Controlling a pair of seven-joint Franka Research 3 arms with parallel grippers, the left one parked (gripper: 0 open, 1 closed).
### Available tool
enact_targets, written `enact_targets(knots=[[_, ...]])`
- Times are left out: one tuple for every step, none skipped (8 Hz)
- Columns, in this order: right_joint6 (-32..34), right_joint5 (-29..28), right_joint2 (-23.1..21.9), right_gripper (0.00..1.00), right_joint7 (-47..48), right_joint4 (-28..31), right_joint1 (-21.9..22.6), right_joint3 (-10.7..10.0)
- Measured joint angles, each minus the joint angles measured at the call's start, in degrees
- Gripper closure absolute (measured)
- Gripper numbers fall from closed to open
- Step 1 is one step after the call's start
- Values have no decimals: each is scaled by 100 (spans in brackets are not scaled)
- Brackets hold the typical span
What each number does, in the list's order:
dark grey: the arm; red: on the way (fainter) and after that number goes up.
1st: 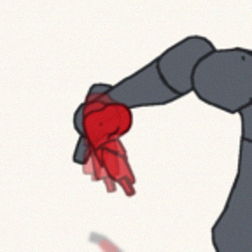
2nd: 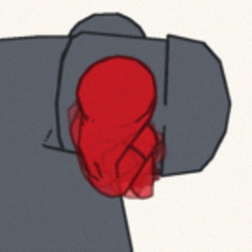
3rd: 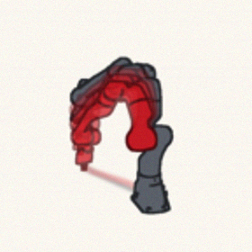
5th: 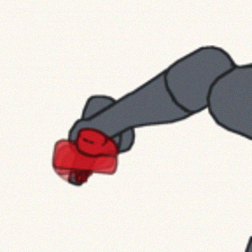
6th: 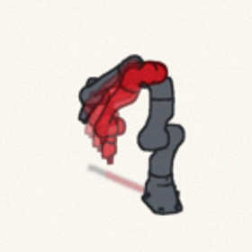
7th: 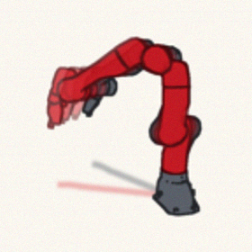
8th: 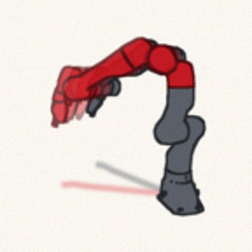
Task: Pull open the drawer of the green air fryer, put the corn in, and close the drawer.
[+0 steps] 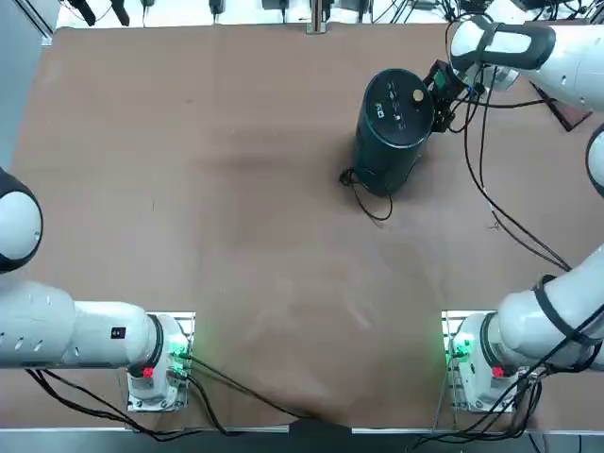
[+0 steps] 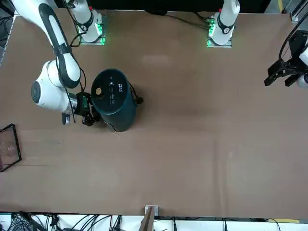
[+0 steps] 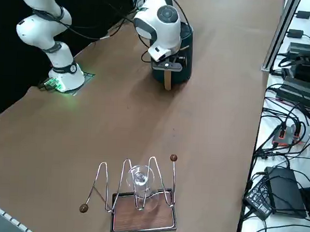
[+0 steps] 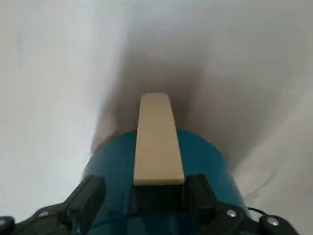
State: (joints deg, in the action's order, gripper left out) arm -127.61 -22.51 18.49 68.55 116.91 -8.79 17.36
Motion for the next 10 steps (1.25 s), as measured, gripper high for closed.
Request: enact_targets(knots=[[186, 0, -99, 0, 8, -22, -19, -11], [419, 62, -208, 0, 9, -75, -70, -19], [717, 219, -335, 0, -50, -174, -152, -23], [1088, 422, -491, 0, -278, -345, -259, -25], [1540, 583, -661, 0, -718, -609, -395, -27], [2057, 765, -804, 0, -1233, -990, -523, -33], [2526, 1072, -895, 0, -1791, -1413, -617, -39], [2942, 1557, -944, 0, -2602, -1778, -660, -41], [3216, 1938, -989, 0, -3523, -2011, -676, -41], [3319, 2102, -1068, 0, -4252, -2120, -709, -48]])
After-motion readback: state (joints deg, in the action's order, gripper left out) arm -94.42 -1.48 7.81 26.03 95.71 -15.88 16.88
